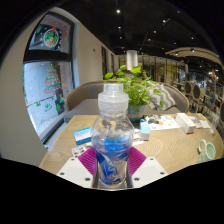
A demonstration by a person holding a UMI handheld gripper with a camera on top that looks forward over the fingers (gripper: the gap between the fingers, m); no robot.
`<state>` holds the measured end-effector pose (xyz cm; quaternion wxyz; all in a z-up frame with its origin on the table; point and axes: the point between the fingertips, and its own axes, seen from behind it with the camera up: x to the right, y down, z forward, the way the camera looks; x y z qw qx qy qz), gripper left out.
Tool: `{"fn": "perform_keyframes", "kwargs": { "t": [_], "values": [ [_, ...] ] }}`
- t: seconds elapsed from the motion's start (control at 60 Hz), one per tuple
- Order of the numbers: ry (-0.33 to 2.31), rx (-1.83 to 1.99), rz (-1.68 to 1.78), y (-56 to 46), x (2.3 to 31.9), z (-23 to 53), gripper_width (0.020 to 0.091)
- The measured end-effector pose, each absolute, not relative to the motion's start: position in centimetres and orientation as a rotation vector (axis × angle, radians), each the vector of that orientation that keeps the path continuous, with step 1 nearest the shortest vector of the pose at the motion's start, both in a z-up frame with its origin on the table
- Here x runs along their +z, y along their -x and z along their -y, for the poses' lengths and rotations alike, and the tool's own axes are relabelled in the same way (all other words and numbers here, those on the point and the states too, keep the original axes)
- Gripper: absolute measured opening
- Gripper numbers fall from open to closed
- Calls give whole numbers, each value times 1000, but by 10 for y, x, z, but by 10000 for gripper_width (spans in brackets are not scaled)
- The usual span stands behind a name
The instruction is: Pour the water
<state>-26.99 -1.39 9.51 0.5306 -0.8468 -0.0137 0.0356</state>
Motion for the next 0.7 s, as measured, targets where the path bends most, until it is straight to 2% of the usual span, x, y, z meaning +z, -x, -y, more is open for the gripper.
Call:
{"fn": "perform_keyframes", "kwargs": {
  "t": [0.083, 0.217, 0.417, 0.55, 0.667, 0.7],
  "values": [
    [2006, 116, 16, 263, 114, 20, 358],
    [1959, 241, -92, 239, 163, 32, 357],
    [1860, 668, -365, 200, 240, 47, 354],
    [1745, 1051, -646, 159, 264, 51, 353],
    [1600, 1343, -908, 113, 250, 43, 350],
    [1558, 1405, -980, 99, 254, 51, 352]
  ]
}}
